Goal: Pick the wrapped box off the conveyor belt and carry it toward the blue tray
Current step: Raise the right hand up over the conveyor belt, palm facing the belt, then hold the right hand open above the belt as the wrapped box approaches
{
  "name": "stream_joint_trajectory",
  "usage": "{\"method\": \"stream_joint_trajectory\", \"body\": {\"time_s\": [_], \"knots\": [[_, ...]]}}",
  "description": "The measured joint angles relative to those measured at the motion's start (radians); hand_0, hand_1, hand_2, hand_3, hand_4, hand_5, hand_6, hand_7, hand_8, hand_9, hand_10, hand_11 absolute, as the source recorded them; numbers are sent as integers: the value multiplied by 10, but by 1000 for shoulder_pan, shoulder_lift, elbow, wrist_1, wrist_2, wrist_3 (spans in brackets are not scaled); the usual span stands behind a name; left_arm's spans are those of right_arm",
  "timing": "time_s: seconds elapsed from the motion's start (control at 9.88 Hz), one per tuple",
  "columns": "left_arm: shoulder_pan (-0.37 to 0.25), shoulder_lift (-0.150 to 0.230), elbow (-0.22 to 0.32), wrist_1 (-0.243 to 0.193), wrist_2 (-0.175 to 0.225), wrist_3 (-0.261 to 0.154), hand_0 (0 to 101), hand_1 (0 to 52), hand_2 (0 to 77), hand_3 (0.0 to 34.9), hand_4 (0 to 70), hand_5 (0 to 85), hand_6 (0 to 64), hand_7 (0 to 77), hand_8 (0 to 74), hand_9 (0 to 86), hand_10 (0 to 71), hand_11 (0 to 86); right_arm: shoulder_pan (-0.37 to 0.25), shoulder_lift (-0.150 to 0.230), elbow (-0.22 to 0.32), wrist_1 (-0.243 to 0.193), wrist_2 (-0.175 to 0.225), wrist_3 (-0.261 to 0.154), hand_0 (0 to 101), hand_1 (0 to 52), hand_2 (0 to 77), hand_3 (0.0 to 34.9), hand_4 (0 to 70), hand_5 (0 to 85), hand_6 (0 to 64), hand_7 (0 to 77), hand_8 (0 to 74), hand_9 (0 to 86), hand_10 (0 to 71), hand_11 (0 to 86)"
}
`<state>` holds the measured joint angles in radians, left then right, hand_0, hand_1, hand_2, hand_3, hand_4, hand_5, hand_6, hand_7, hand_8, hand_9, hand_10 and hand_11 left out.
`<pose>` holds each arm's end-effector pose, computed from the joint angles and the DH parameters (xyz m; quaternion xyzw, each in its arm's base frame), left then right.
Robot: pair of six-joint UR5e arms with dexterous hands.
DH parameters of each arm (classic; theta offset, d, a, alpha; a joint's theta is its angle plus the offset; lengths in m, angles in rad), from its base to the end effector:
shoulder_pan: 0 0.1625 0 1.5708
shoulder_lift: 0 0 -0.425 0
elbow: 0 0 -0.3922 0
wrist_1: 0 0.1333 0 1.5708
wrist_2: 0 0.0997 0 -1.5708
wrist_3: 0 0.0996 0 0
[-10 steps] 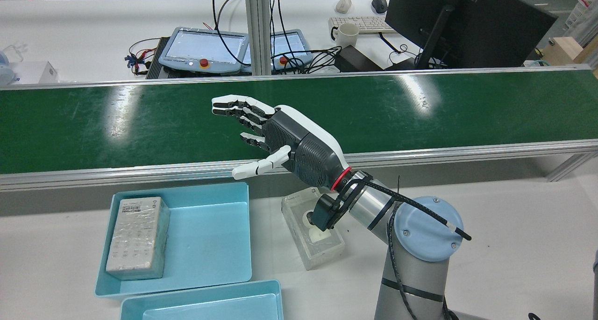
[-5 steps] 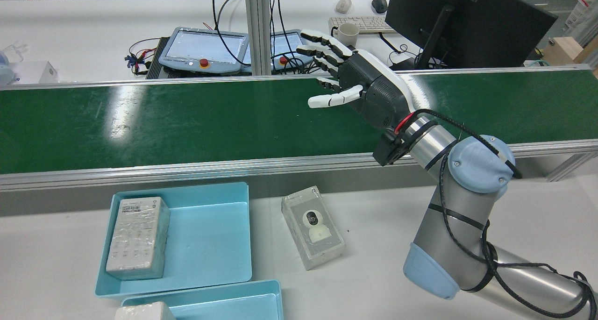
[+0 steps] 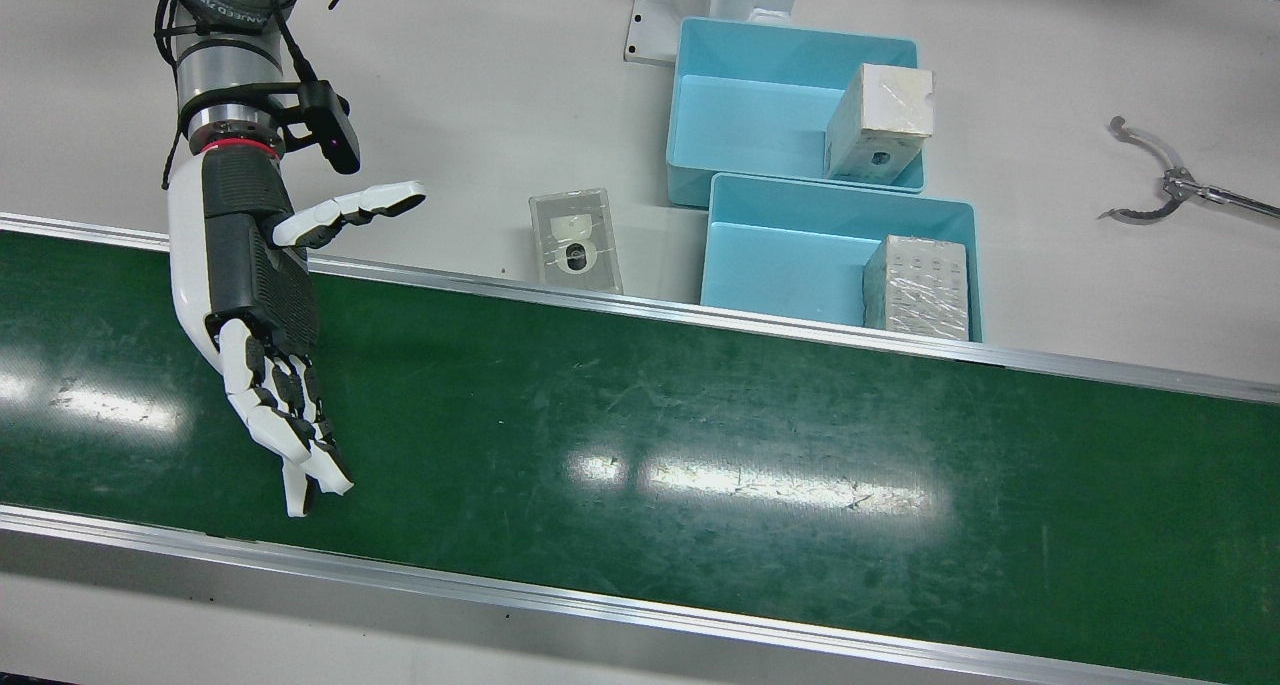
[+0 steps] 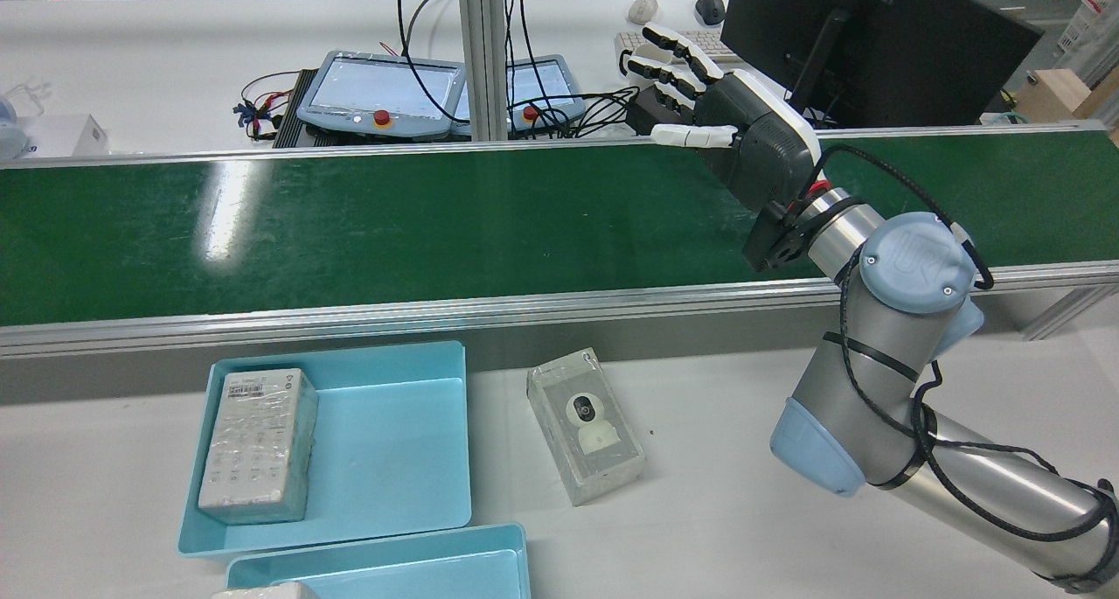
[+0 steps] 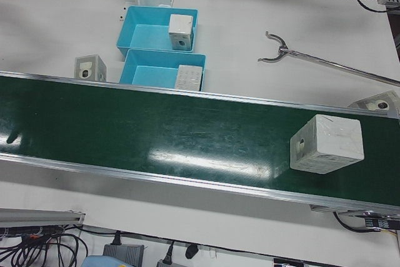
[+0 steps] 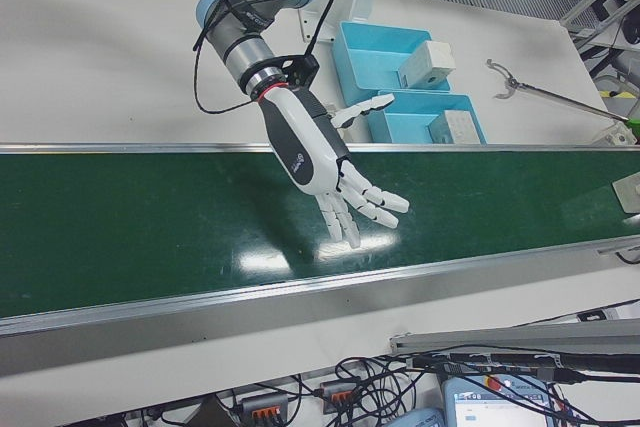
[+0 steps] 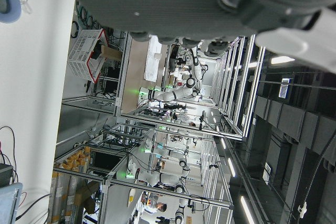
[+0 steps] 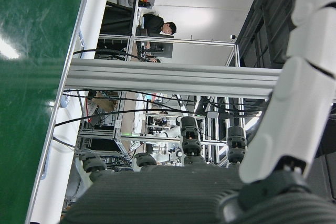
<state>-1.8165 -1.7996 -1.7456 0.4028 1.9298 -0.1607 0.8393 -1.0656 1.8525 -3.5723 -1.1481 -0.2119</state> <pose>-0.2292 -0.5100 0.5220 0.0965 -0.7008 0.7066 0.0167 -0.2729 -0.5647 0.3184 -0.0906 -0.8067 0.5753 0.1001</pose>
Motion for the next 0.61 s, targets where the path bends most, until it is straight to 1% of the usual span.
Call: {"method": "stream_joint_trajectory", "body": {"time_s": [0.1, 0.2, 0.3, 0.4, 0.61], "knots": [[0, 0, 0, 0, 0, 0, 0, 0, 11, 0, 5, 5, 0, 5, 5, 0, 5, 0, 4, 0, -2, -1, 0, 3, 400, 87, 104, 301, 5, 185, 0, 136, 0, 16, 27, 44], [0, 0, 0, 0, 0, 0, 0, 0, 11, 0, 5, 5, 0, 5, 5, 0, 5, 0, 4, 0, -4, -1, -1, 4, 398, 98, 131, 299, 5, 207, 0, 153, 0, 16, 27, 44], [0, 0, 0, 0, 0, 0, 0, 0, 11, 0, 0, 5, 0, 5, 0, 0, 0, 0, 3, 0, -5, -1, 0, 4, 398, 98, 131, 299, 5, 207, 0, 153, 0, 16, 27, 44], [0, 0, 0, 0, 0, 0, 0, 0, 11, 0, 0, 5, 0, 5, 5, 0, 5, 0, 0, 1, -5, 0, 0, 3, 399, 98, 147, 301, 33, 218, 0, 164, 0, 16, 27, 60], [0, 0, 0, 0, 0, 0, 0, 0, 11, 0, 5, 5, 5, 5, 0, 5, 0, 0, -5, 1, -5, 2, 1, 2, 400, 98, 147, 301, 33, 218, 0, 164, 0, 16, 27, 60]]}}
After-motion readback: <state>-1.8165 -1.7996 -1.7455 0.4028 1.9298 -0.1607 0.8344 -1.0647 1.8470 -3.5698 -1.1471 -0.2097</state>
